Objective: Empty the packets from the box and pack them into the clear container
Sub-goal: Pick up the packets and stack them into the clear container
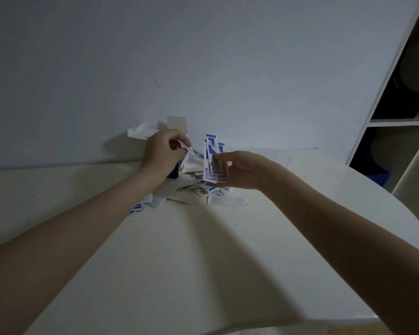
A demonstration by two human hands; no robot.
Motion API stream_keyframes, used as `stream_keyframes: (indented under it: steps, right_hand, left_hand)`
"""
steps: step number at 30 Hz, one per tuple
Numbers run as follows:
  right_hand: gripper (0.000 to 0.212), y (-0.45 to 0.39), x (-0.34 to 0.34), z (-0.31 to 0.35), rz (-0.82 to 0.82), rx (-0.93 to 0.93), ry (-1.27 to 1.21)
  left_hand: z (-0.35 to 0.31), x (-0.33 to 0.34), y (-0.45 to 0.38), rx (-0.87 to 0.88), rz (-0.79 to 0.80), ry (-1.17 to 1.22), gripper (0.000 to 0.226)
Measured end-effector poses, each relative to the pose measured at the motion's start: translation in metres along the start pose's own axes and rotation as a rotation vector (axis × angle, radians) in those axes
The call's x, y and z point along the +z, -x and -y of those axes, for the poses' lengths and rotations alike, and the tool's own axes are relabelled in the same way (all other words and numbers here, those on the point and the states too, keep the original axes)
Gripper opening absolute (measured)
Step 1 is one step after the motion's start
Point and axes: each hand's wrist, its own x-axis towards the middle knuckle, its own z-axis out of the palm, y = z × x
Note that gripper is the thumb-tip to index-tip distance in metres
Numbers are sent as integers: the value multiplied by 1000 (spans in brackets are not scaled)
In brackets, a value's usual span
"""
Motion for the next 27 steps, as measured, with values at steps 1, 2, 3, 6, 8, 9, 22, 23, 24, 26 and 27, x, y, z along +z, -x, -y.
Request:
stream_keyframes:
  steps: [1,2,3,6,8,9,22,23,24,26,27]
  right_hand:
    - [11,0,2,0,30,-4,-49]
    - [12,0,5,0,38,-15,-81]
    - [11,-1,9,2,11,-29,-94]
    - [5,-5,13,9,-218,-158,-47]
    - [8,-5,8,14,-442,-310,280]
    - [15,-3,4,15,-517,-381,571]
    - [26,24,-24,-29,-69,-180,1870]
    - [25,25,-30,-28,-73,-166,1867]
    - [28,27,-35,-27,-80,-150,1866]
    - [32,31,-43,-24,-86,-108,1875]
    - [31,33,-46,-24,-80,-92,1880]
  left_hand:
    - [-2,0,2,92,-3,-37,19]
    - [-3,2,3,192,31,-74,17]
    - [-4,5,5,284,87,-113,15]
    - [-3,13,13,397,203,-158,17]
    - [-1,14,16,314,195,-72,22]
    - [1,13,15,254,184,-42,23]
    - [9,34,42,30,783,-255,17]
    - [9,35,42,12,770,-238,14]
    - [8,37,41,-10,752,-214,11]
    - [6,39,39,-36,727,-196,10]
    - [4,40,40,-32,726,-201,10]
